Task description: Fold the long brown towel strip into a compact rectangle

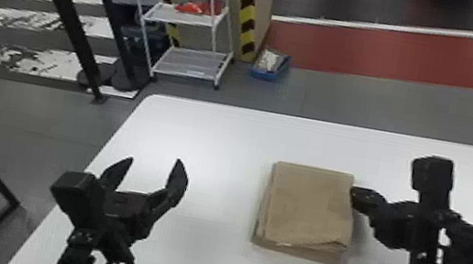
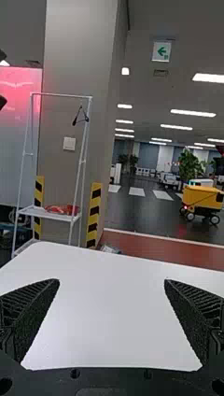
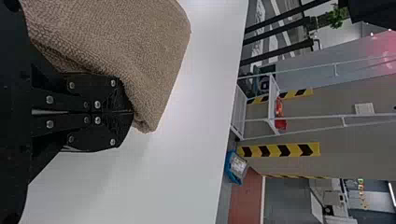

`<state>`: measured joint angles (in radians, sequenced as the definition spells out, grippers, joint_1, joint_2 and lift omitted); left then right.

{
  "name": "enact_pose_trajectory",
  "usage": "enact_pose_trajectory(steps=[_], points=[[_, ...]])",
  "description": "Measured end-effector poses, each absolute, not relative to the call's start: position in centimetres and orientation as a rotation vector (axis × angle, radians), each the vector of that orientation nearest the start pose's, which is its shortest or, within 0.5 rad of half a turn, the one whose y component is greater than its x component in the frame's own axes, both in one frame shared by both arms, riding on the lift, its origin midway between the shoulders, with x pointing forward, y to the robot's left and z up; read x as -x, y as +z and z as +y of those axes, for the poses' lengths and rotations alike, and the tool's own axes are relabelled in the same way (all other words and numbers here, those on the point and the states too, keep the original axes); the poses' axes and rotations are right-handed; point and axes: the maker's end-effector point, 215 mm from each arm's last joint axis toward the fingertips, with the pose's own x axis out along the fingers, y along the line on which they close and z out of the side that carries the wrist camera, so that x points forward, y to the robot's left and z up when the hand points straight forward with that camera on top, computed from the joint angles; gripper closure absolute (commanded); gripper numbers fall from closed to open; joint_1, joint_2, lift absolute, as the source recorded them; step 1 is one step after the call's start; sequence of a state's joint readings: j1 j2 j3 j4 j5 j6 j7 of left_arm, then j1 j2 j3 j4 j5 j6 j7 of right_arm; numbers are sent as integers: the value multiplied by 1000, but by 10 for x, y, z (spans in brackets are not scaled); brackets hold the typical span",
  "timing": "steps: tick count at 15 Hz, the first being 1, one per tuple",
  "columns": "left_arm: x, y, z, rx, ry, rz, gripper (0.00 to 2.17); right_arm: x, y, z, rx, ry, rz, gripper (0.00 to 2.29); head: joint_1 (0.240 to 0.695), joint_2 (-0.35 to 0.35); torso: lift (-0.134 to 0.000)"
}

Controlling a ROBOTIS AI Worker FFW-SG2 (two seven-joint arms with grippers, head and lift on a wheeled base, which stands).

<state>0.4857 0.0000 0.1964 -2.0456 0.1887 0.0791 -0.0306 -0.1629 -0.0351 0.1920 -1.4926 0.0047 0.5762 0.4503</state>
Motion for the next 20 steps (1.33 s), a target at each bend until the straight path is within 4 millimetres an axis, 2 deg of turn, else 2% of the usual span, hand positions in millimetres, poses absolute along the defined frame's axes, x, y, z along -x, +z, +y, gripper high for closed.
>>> enact_pose_trajectory(steps=[2,4,6,8,9,10,12,14,16,18,20], points=[[-443,-349,326,106,139,70,39,-577,-452,-48,16,599,493,1862,695,293,-116],[-443,-347,327,104,140,68,39,-585,-446,-62,37,527,457,1862,695,281,-116],[-442,-347,327,104,141,68,39,-594,-408,-78,53,447,314,1862,695,264,-116],[-444,-347,324,106,136,68,39,-585,-353,-69,52,443,132,1862,695,266,-116],[-444,-347,322,106,133,67,39,-579,-344,-59,53,460,104,1862,695,276,-116],[-445,-347,322,107,132,68,39,-573,-346,-46,63,484,110,1862,695,288,-116],[-444,-348,322,106,132,70,39,-566,-374,-24,98,523,172,1862,695,310,-116],[-442,-349,324,104,137,71,39,-565,-413,-14,123,537,236,1862,695,325,-116],[-442,-351,325,104,137,74,39,-566,-440,-10,141,540,274,1862,695,333,-116],[-442,-350,324,105,135,73,39,-566,-453,-10,159,530,284,1862,695,333,-116],[-442,-350,323,106,133,72,39,-566,-454,-11,162,529,281,1862,695,331,-116]])
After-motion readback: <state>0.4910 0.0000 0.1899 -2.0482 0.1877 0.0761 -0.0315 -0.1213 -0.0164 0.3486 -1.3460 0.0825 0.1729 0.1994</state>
